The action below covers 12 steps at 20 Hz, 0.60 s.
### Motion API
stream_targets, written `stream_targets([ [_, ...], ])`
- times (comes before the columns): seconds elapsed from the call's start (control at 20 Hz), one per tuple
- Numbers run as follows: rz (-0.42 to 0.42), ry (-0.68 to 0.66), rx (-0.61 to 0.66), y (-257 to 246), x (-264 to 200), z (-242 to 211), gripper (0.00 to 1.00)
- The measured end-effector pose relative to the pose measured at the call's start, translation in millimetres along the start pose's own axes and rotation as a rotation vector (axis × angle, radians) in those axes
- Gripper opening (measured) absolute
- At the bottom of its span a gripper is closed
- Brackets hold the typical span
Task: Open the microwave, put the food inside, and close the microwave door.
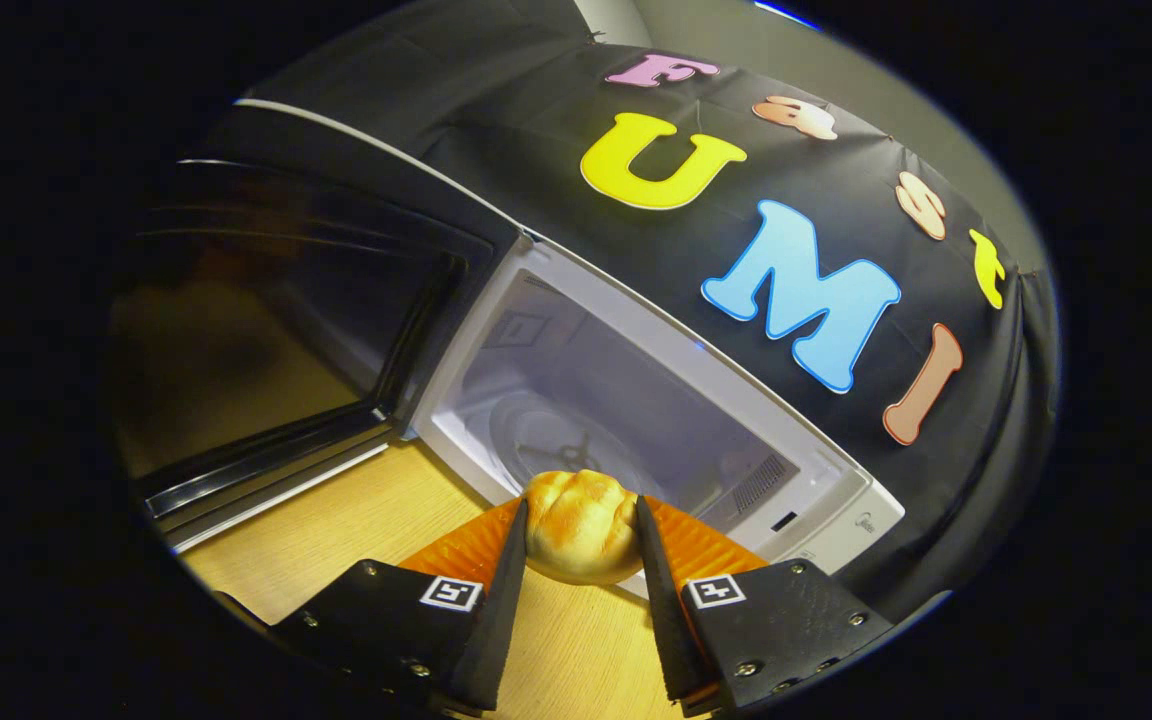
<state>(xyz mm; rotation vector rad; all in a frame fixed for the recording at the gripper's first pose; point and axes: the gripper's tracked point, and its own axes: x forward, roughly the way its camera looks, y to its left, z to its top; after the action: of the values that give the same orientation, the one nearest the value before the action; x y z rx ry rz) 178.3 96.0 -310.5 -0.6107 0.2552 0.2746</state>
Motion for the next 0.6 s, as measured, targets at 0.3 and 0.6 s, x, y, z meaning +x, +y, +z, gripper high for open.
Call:
stream_targets([
  [0.3, -0.031, 0.018, -0.042, 5.7, 58.0, -0.5, 0.6],
  [0.6, -0.051, 0.043, -0.009, 6.7, 106.3, 1.2, 0.6],
])
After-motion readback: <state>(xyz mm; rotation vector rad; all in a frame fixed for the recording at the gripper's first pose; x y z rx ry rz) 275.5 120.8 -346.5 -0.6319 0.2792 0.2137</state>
